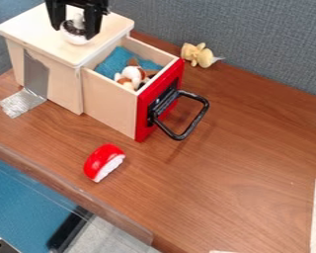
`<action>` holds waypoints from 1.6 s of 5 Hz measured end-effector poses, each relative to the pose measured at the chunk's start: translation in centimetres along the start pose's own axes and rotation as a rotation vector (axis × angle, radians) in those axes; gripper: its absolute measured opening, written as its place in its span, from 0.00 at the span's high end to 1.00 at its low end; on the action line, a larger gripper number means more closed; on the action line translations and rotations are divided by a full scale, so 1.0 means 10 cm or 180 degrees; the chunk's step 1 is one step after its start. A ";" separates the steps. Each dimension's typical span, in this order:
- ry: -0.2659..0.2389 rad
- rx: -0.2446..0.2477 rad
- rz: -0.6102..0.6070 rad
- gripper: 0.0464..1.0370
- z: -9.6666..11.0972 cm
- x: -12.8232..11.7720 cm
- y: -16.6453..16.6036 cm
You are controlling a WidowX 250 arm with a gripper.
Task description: Takes the object on the drawer and places it in the lower right corner of the table
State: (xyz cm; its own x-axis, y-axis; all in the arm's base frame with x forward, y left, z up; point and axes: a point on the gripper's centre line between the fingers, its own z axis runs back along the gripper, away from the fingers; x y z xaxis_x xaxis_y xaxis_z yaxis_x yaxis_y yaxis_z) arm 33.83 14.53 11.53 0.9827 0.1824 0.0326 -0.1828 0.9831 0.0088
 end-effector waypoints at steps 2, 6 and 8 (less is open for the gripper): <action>-0.0273 -0.0087 -0.0257 0.21 0.32 -0.02 -0.45; -0.0089 -0.0202 -0.1748 0.21 -0.07 -0.75 -1.96; 0.0131 -0.0221 -0.1907 0.21 -0.48 -0.87 -2.27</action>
State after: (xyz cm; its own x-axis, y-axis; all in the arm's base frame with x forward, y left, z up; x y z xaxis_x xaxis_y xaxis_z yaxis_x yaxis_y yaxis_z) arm 29.63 -9.30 6.21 0.9147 -0.4042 0.0034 0.4038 0.9134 -0.0517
